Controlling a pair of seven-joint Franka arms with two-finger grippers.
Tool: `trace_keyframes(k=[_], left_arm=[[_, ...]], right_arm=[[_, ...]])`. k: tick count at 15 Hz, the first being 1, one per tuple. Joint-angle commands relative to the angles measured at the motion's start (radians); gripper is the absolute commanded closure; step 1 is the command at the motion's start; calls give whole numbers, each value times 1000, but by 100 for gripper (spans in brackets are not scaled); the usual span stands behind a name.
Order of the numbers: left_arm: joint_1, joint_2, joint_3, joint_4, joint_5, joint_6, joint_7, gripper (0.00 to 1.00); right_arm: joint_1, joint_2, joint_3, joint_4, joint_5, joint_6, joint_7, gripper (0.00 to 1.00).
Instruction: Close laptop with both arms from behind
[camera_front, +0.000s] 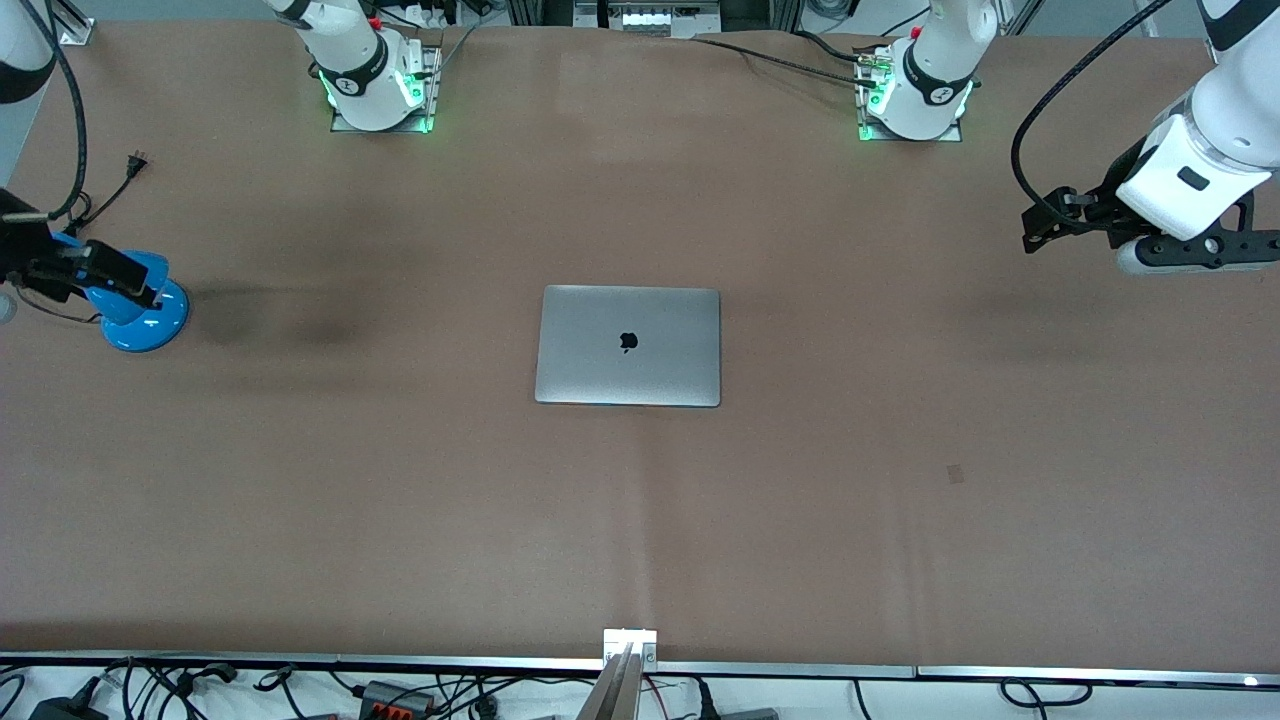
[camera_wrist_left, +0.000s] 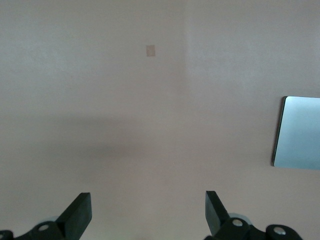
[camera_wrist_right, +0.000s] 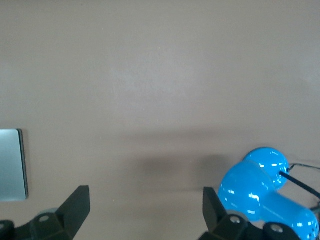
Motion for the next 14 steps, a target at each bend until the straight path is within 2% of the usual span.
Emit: trace_keyframes(k=[1,14], left_arm=[[8,0,-3,-1,6,9,-4,0],[10,3,-3,1,6,9,-2,0]], right_arm=[[-21,-54,25,-45,-15,-18,-19,0],[-19,-57,27,-26,-3,-51,-3,0]])
